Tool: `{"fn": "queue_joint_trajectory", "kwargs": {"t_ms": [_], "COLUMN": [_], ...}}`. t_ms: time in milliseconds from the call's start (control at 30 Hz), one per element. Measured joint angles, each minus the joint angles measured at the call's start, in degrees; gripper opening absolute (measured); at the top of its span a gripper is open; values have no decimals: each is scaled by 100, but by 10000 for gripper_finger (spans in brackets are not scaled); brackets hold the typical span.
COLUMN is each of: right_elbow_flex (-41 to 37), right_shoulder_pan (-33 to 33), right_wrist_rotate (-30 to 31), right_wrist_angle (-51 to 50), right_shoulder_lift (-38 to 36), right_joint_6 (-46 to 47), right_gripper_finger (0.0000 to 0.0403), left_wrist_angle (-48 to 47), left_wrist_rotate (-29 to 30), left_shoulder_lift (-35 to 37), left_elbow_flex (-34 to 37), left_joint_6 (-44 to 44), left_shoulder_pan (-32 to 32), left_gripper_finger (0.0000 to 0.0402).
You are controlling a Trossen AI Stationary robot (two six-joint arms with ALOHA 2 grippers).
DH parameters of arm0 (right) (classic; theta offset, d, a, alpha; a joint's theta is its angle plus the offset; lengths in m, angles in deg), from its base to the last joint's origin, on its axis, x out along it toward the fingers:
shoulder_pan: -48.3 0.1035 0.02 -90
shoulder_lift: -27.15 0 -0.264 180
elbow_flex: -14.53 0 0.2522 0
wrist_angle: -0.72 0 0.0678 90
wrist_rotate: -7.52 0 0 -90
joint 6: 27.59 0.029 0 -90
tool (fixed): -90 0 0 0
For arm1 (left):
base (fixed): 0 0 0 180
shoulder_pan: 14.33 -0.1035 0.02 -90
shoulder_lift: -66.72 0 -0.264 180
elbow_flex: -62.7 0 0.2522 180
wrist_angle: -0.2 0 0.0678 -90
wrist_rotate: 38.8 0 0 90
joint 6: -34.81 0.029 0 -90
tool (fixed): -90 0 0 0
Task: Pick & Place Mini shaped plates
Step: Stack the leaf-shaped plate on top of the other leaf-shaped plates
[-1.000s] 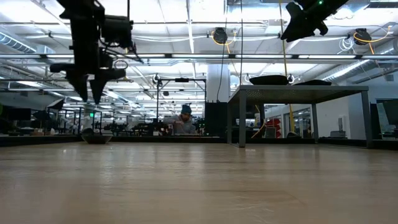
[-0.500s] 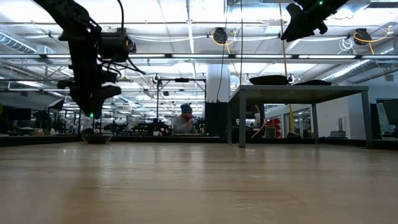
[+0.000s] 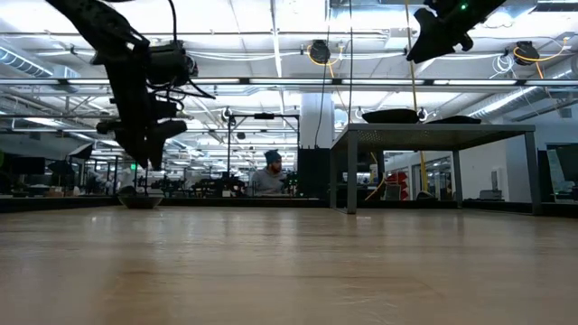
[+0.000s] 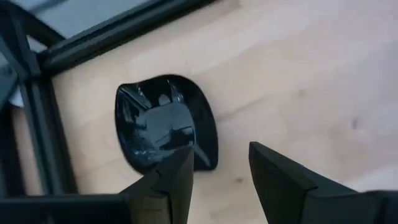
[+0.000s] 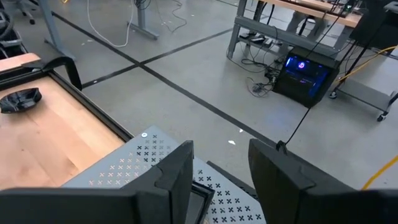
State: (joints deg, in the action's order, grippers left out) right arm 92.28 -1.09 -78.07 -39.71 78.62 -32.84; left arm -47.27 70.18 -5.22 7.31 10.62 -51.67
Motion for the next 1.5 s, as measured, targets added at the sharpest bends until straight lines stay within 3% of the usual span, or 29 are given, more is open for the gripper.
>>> {"fn": "queue_joint_trajectory", "kwargs": {"t_ms": [233,500,833,933,1133,1500], "right_elbow_flex": [0,0,0,0,0,0], "right_shoulder_pan": [0,0,0,0,0,0], "right_wrist_rotate": [-2,-1,-2,-2,0,-15], "right_wrist_angle": [176,200,200,197,195,156], "right_shoulder_lift": [114,131,131,131,131,131], "right_joint_6": [2,2,4,7,7,459], "right_gripper_finger": [140,140,139,139,139,139], "left_wrist_angle": [139,452,724,714,671,659], "left_wrist_rotate": [47,46,286,274,53,-434], "left_shoulder_lift": [-766,-1540,-1937,-2041,-1982,-1116], "left_elbow_flex": [1,2,-21,-31,-17,-156], "left_joint_6": [-655,-680,-575,-480,-504,-278], "left_shoulder_pan": [-176,-239,-261,-260,-222,368], "left_gripper_finger": [161,161,159,135,20,7]}}
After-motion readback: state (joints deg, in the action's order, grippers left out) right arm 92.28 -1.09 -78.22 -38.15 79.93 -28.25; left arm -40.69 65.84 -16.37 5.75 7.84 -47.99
